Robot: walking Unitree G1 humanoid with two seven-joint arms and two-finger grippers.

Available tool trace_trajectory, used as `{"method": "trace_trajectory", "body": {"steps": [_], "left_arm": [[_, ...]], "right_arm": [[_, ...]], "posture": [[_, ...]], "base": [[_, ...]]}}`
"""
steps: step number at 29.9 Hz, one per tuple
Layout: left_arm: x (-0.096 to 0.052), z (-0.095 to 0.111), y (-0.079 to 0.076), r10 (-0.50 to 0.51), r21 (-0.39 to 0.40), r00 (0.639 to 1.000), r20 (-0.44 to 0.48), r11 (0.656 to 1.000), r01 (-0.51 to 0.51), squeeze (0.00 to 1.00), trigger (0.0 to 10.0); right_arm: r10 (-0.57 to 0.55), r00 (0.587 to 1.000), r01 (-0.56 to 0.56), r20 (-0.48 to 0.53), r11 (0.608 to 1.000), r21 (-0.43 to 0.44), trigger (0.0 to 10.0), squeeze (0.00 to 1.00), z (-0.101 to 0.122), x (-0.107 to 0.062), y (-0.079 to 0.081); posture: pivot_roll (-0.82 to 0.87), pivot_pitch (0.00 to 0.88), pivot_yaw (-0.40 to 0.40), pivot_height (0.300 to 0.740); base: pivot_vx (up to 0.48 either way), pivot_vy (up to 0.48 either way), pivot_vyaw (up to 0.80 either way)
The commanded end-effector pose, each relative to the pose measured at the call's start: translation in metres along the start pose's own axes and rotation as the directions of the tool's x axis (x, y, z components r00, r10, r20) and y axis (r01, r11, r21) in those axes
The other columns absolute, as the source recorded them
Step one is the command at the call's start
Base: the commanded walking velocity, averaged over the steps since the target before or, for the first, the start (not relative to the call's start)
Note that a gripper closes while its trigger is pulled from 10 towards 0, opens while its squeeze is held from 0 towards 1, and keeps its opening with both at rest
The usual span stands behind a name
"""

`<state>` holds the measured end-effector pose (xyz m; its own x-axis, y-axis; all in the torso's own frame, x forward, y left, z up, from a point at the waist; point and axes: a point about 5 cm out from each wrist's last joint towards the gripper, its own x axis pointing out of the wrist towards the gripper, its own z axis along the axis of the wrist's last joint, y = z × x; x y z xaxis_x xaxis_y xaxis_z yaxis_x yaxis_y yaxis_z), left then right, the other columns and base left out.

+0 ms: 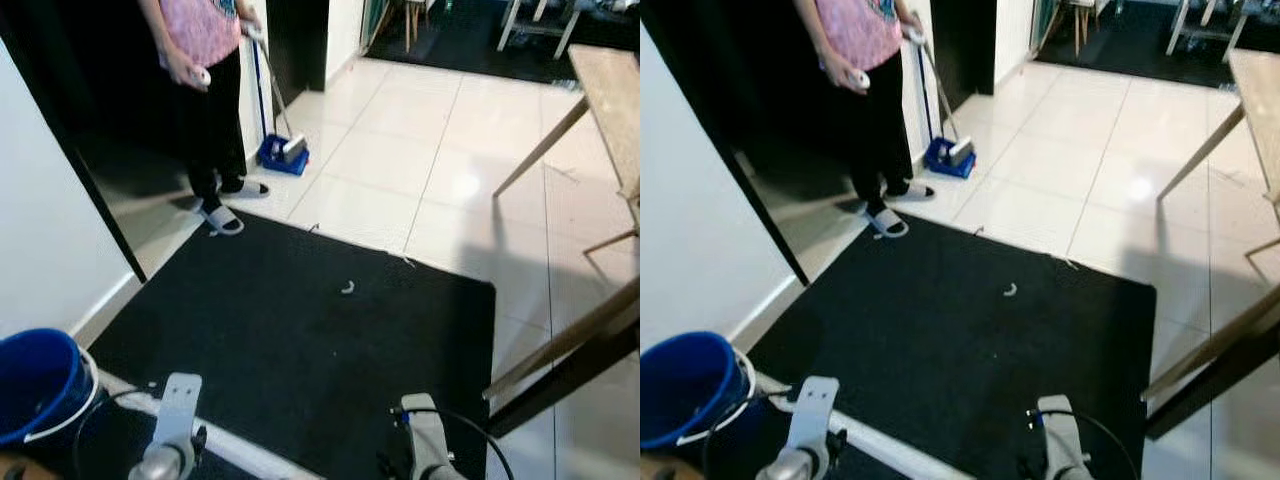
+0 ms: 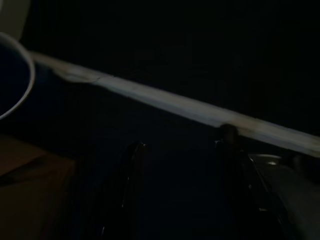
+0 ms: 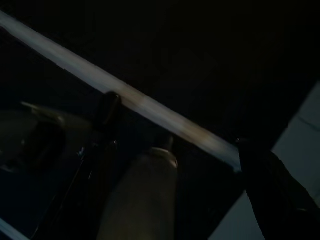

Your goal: Picking trash to rubbish bin

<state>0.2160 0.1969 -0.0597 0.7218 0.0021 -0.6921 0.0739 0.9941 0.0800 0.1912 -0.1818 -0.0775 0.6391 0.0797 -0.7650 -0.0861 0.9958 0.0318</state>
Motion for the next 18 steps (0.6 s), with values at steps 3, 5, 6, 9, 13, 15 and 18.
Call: {"method": "trace_trajectory", "body": {"steps": [3, 5, 6, 9, 13, 15, 18], "left_arm": [[-0.0002, 0.0006, -0.0017, -0.01, -0.013, 1.0, 0.015, 1.0, 0.011, 0.0, 10.0], [-0.0001, 0.0015, -0.0052, -0.047, -0.027, 0.999, 0.025, 0.998, 0.048, 0.0, 10.0], [-0.0003, 0.0018, -0.008, -0.075, -0.042, 0.997, 0.033, 0.996, 0.076, 0.0, 10.0], [-0.0004, 0.0024, -0.0093, -0.086, -0.05, 0.995, 0.043, 0.995, 0.088, 0.0, 10.0], [-0.0002, 0.004, -0.0101, -0.089, -0.044, 0.995, 0.052, 0.995, 0.091, 0.0, 10.0], [0.0, 0.0048, -0.0101, -0.088, -0.045, 0.995, 0.054, 0.995, 0.09, 0.0, 10.0], [0.0002, 0.0053, -0.0096, -0.084, -0.054, 0.995, 0.056, 0.995, 0.087, 0.0, 10.0]], "right_arm": [[-0.014, 1.0, 0.013, 0.005, 1.0, 0.023, 10.0, 0.0, -0.0005, -0.0004, -0.0015], [-0.026, 0.999, 0.025, 0.022, 0.999, 0.036, 10.0, 0.0, 0.0019, -0.0002, -0.0025], [-0.034, 0.999, 0.034, 0.03, 0.999, 0.027, 10.0, 0.0, 0.0037, 0.0, -0.0031], [-0.031, 0.999, 0.03, 0.032, 0.999, 0.019, 10.0, 0.0, 0.0043, 0.0003, -0.0024], [-0.027, 0.999, 0.027, 0.027, 1.0, -0.001, 10.0, 0.0, 0.0042, 0.0006, -0.0008], [-0.032, 0.999, 0.032, 0.025, 0.999, 0.012, 10.0, 0.0, 0.0038, 0.0006, -0.001], [-0.035, 0.999, 0.034, 0.021, 0.999, 0.016, 10.0, 0.0, 0.0032, 0.0005, -0.0013]], "posture": [[0.11, 0.106, 0.002, 0.74], [0.11, 0.107, 0.002, 0.74], [0.11, 0.108, 0.002, 0.74], [0.11, 0.109, 0.002, 0.74], [0.11, 0.108, 0.0, 0.74], [0.11, 0.107, 0.0, 0.74], [0.11, 0.105, -0.002, 0.74]], "base": [[0.0, 0.0, 0.0], [0.0, 0.0, 0.0], [0.0, 0.0, 0.0], [0.0, 0.0, 0.0], [0.0, 0.0, 0.0], [0.0, 0.0, 0.0], [0.087, 0.0, 0.0]]}}
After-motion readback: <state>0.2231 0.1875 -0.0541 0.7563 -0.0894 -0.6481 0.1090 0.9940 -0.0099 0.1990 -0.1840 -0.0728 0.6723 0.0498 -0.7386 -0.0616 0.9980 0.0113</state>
